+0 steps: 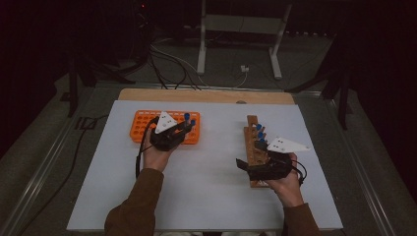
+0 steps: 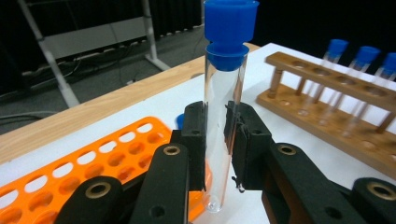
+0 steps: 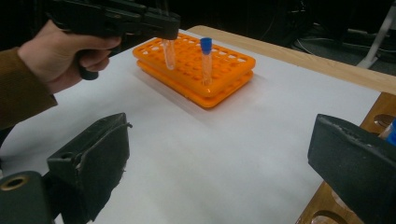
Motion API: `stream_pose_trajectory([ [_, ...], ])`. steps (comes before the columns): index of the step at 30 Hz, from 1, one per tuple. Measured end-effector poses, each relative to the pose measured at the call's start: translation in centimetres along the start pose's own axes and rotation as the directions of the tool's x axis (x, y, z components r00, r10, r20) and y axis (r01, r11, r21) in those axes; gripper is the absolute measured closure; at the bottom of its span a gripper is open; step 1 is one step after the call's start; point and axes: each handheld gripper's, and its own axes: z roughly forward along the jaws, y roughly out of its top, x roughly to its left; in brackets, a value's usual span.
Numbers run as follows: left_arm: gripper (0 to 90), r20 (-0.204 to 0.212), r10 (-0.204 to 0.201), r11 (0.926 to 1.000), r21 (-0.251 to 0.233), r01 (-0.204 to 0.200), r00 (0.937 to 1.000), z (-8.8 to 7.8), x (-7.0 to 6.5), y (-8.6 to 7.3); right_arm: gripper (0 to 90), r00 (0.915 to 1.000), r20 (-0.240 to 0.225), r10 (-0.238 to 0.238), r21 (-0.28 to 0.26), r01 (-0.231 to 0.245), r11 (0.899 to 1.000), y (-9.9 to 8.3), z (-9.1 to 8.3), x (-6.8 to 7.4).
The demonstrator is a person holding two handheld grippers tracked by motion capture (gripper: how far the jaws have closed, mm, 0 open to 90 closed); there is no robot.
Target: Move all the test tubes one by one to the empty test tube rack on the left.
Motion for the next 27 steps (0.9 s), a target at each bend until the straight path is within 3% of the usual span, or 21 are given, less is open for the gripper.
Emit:
stream_pose_trajectory([
  [6, 77.4, -0.039, -0.045, 0.9990, 0.004, 0.045, 0.9982, 1.1, 1.1, -0.6, 5.8, 1.0000, -0.006, 0.005, -0.011, -0.005, 1.000, 0.0, -0.1, -0.1],
  [13, 77.4, -0.088, -0.102, 0.9948, 0.000, 0.102, 0.9909, 2.6, 1.9, -1.3, 5.9, 0.9999, -0.015, 0.005, -0.021, -0.005, 1.000, 0.1, -0.2, 0.1],
  [19, 77.4, -0.099, -0.120, 0.9925, 0.012, 0.122, 0.9878, 3.6, 2.0, -1.8, 6.1, 0.9998, -0.018, 0.005, -0.026, -0.006, 1.000, 0.1, -0.3, 0.0],
  [27, 77.3, -0.102, -0.107, 0.9932, 0.036, 0.111, 0.9890, 4.4, 1.8, -2.3, 6.4, 0.9997, -0.024, 0.005, -0.029, -0.006, 1.000, 0.1, -0.4, 0.0],
])
